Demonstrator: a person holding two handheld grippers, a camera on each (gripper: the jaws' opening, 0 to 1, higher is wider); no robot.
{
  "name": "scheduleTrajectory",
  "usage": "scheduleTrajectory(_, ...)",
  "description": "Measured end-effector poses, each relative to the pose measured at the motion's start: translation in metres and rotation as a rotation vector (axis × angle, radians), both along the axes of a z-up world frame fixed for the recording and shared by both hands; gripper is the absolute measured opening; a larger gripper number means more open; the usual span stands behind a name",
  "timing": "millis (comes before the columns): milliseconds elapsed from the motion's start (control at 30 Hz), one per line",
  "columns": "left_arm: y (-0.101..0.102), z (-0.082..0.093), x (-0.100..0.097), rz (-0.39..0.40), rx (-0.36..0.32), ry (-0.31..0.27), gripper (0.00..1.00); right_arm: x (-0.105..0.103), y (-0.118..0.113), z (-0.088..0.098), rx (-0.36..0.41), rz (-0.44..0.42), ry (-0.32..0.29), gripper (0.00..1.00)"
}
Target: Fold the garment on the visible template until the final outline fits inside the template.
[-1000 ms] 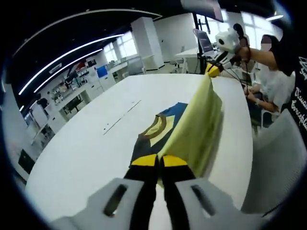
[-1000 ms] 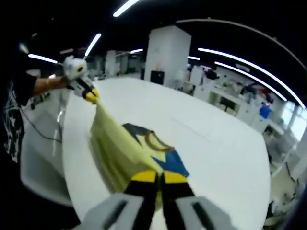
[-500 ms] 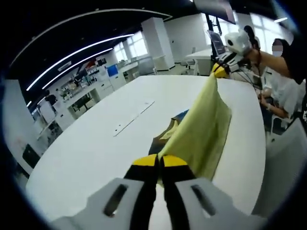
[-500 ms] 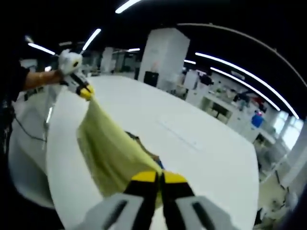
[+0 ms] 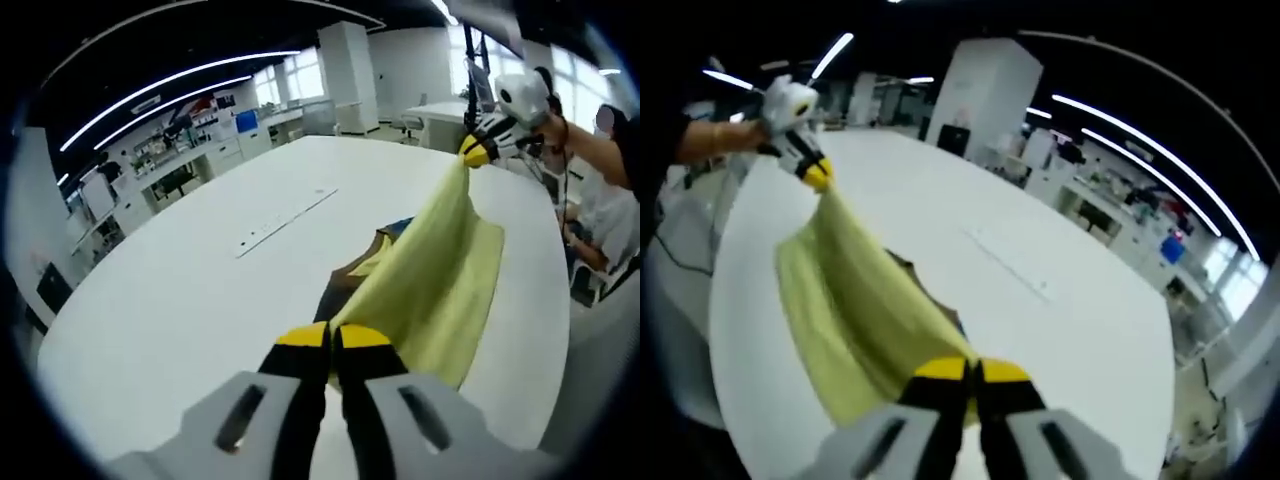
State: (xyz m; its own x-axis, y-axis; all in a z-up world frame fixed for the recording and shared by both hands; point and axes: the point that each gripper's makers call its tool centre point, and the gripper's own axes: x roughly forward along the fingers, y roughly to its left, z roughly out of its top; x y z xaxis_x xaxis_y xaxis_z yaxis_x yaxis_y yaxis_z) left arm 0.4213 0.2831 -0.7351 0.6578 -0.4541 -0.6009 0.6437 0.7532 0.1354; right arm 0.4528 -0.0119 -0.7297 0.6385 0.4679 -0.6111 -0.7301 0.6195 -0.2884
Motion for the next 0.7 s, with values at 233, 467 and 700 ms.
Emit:
scheduleTrajectory(233,0.003,-0.023,0.013,0.027,-0.014,0.046,0.00,0.018,0.004,-0.023,-0.007,-0.013,0.046,0.00)
scheduleTrajectory(467,0.005,-0.051,0.021,0.042,-0.008,0.091,0.00,0.028,0.007,-0.043,-0.029,-0.010,0.091,0.00)
scheduleTrajectory(700,0.010,-0.074,0.034,0.056,0.003,0.121,0.00,0.039,0.010,-0.069,-0.055,-0.010,0.136,0.00)
